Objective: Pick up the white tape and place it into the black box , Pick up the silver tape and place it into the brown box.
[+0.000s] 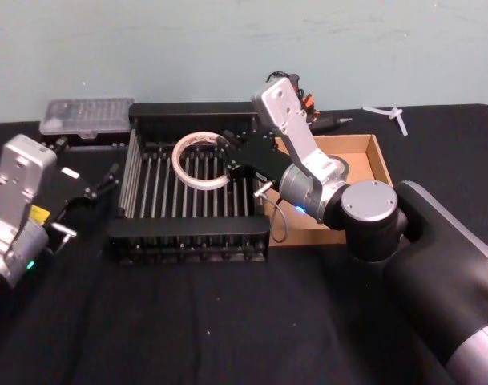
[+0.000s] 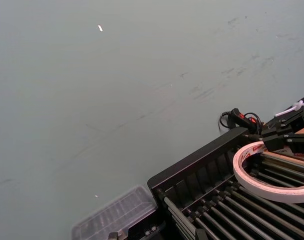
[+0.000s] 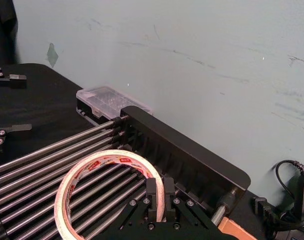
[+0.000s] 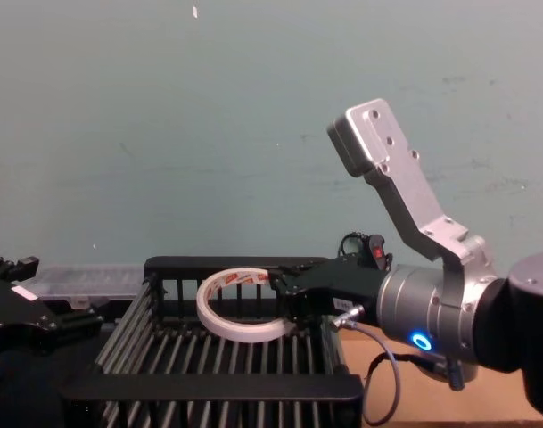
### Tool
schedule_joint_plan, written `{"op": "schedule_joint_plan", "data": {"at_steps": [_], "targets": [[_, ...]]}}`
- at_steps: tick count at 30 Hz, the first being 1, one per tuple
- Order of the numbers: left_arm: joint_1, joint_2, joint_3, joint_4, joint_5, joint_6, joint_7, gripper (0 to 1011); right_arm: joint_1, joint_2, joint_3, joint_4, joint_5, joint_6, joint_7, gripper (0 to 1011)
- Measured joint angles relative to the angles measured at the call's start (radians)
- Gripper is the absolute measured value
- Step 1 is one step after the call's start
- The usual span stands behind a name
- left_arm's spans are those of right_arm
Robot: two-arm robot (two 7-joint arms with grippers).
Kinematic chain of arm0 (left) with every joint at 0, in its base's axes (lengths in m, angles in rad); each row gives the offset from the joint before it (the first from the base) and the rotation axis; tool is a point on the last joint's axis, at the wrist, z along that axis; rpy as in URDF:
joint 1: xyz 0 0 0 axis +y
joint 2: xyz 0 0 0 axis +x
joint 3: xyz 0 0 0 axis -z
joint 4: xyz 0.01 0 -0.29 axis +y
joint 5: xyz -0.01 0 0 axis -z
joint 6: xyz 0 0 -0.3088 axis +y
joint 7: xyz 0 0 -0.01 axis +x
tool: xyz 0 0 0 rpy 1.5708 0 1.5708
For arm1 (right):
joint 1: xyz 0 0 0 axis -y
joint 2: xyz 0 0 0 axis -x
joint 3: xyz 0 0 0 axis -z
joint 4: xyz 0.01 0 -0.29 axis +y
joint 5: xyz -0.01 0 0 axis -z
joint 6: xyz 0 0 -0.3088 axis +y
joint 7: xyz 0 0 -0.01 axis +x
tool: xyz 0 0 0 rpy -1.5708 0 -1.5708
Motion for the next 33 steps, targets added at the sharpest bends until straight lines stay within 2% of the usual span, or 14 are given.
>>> {"op": "schedule_joint_plan", "data": {"at_steps": [3, 7, 13, 14, 18, 20, 28, 29, 33], "targets": [[0.000, 0.000, 0.000, 0.000, 0.000, 0.000, 0.000, 1001, -0.001, 0.001, 0.000, -0.001, 0.000, 0.000, 0.000, 95], [0.000, 0.000, 0.000, 0.000, 0.000, 0.000, 0.000, 1001, -0.001, 0.001, -0.001, -0.003, 0.001, 0.000, 0.001, 176], [0.000, 0.000, 0.000, 0.000, 0.000, 0.000, 0.000, 1001, -0.002, 0.001, -0.001, -0.004, 0.002, 0.000, 0.001, 365], [0.000, 0.000, 0.000, 0.000, 0.000, 0.000, 0.000, 1001, -0.002, 0.002, -0.001, -0.004, 0.002, 0.000, 0.001, 422], [0.000, 0.000, 0.000, 0.000, 0.000, 0.000, 0.000, 1001, -0.003, 0.002, -0.001, -0.005, 0.003, 0.000, 0.002, 514], [0.000, 0.000, 0.000, 0.000, 0.000, 0.000, 0.000, 1001, -0.003, 0.002, -0.001, -0.005, 0.003, 0.000, 0.002, 603], [0.000, 0.000, 0.000, 0.000, 0.000, 0.000, 0.000, 1001, -0.003, 0.002, -0.001, -0.006, 0.003, 0.000, 0.002, 836], [0.000, 0.000, 0.000, 0.000, 0.000, 0.000, 0.000, 1001, -0.003, 0.002, -0.001, -0.006, 0.003, 0.000, 0.002, 891], [0.000, 0.000, 0.000, 0.000, 0.000, 0.000, 0.000, 1001, -0.003, 0.002, -0.001, -0.006, 0.004, 0.000, 0.002, 965]]}}
